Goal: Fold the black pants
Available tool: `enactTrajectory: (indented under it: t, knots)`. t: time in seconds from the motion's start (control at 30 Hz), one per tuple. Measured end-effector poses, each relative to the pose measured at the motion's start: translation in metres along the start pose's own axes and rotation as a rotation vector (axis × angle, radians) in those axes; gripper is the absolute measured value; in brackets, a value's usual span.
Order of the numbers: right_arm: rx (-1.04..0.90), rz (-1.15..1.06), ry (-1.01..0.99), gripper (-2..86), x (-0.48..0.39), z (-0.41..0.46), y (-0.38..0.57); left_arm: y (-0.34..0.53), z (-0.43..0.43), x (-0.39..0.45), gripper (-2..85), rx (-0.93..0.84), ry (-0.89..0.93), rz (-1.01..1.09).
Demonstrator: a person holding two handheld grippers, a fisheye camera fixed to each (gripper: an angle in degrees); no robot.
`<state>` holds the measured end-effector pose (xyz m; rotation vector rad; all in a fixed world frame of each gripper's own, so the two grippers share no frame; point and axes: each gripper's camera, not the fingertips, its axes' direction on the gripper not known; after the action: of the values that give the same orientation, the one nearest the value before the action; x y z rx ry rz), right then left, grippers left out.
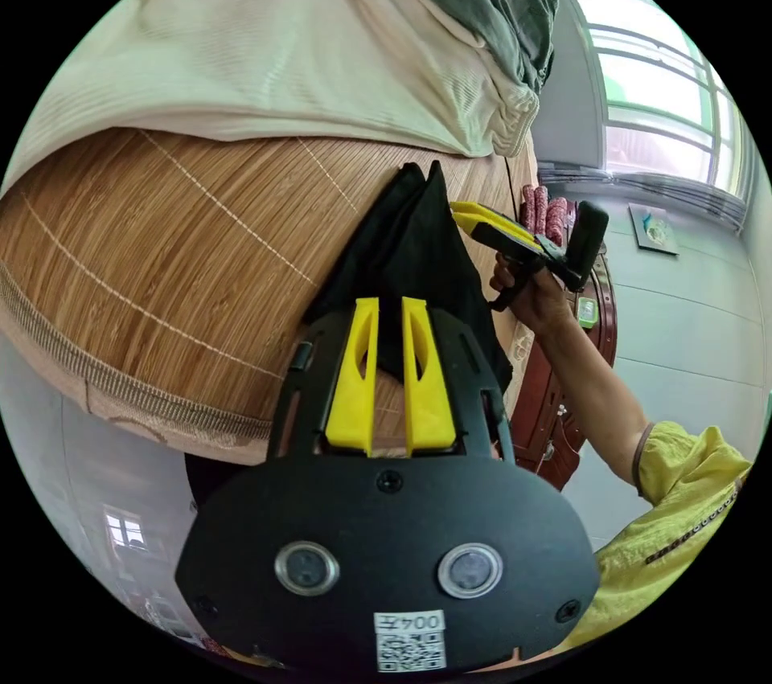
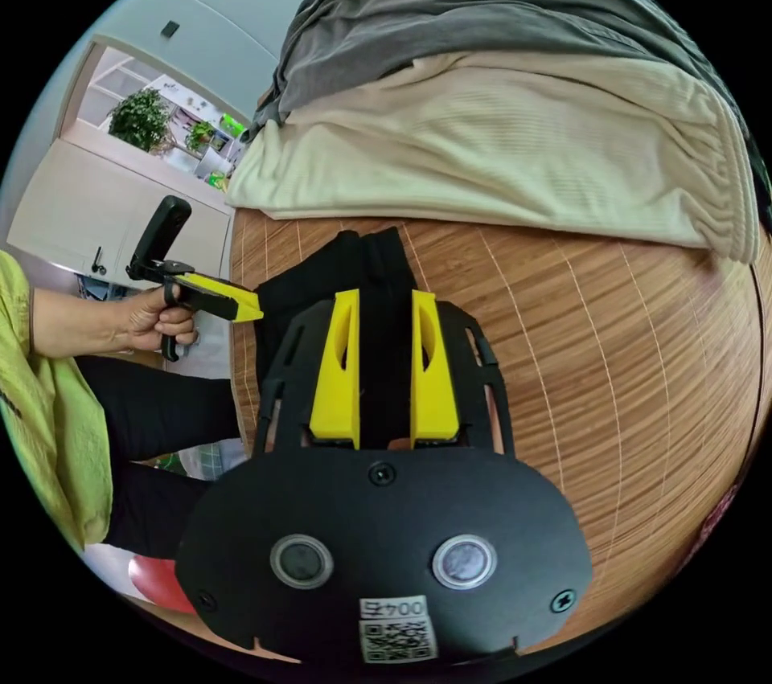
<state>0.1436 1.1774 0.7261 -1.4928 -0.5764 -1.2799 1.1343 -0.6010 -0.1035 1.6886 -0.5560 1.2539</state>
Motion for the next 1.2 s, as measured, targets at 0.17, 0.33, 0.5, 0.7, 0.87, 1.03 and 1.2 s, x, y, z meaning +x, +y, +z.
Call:
enactTrajectory:
  t: [0.17,0.33,0.5,0.7,0.87,1.03,1.2]
  knots:
    - [0.007,-0.012,0.039,10.7,0.0,0.015,-0.022,0.005,-0.001,0.011,3.1,0.0,-0.056,0.052]
    - [-0.019,-0.024,0.011,3.9,0.007,0.034,-0.037,0.006,0.001,0.008,2.7,0.002,-0.036,0.037]
    - [0.045,0.018,-0.024,0.2,0.007,0.023,-0.037,0.019,-0.008,0.03,2.7,0.028,-0.068,0.086]
    - [0.172,-0.004,0.01,-0.4,-0.032,-0.019,-0.025,0.05,-0.044,0.074,2.4,0.055,0.007,0.115]
    - [0.134,0.01,-0.015,-0.5,-0.038,0.0,-0.041,0.071,-0.049,0.045,1.4,0.051,0.015,0.02]
    - [-0.014,0.088,0.1,-0.3,-0.03,0.076,-0.062,0.059,-0.035,0.003,0.6,0.058,-0.062,-0.042]
    - [0.017,0.19,0.09,0.1,-0.027,0.089,-0.061,0.054,-0.04,-0.017,0.7,0.083,-0.101,-0.106]
